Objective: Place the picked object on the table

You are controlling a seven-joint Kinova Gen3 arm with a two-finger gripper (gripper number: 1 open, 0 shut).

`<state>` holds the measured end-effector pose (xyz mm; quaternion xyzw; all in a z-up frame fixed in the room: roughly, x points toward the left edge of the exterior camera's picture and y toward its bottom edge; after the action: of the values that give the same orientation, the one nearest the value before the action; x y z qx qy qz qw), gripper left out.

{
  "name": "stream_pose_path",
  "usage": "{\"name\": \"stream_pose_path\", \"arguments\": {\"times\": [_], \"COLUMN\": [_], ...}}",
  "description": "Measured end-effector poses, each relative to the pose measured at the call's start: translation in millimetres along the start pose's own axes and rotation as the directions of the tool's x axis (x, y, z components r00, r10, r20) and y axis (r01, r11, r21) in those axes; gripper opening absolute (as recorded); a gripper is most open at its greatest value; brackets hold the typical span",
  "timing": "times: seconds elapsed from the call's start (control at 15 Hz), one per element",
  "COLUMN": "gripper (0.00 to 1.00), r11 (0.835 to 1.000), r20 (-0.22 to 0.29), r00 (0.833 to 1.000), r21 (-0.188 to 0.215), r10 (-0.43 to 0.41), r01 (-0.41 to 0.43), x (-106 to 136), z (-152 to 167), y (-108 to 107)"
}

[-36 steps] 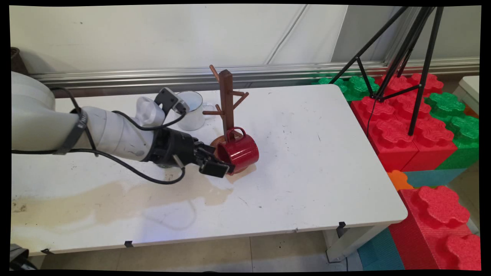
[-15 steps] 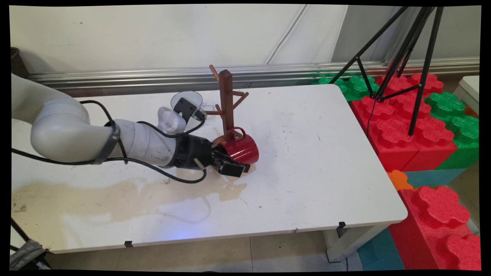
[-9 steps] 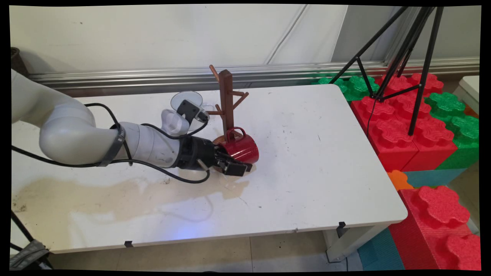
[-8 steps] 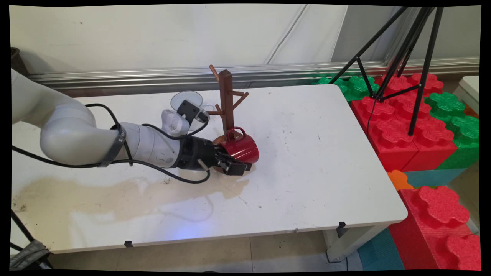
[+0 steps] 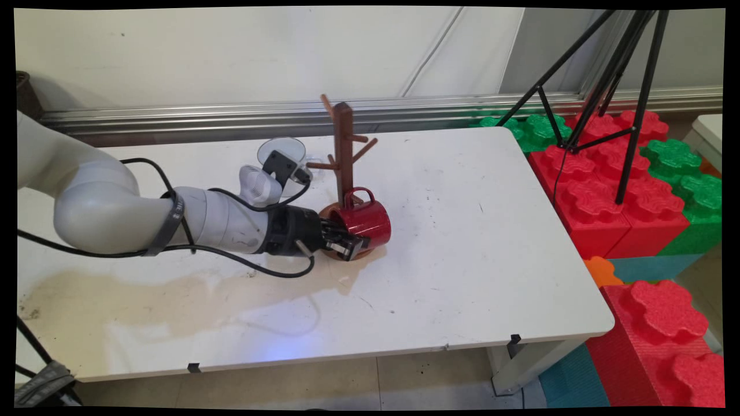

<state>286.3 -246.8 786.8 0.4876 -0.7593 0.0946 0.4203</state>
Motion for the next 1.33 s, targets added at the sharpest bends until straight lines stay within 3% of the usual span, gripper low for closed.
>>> {"name": "stream_pose_path", "arguments": {"times": [0.67,1.33], "gripper": [0.00,0.00], "r11": [1.000,0.997], "r20": [-0.013,-0.017], "r00": [1.000,0.999], "r21": [-0.009,-0.059], "r10": [-0.004,0.041], "r01": [0.004,-0.042], "x": [-2.7,3.1], "z": [-15.3,-32.4], "y": [9.5,29.8]}}
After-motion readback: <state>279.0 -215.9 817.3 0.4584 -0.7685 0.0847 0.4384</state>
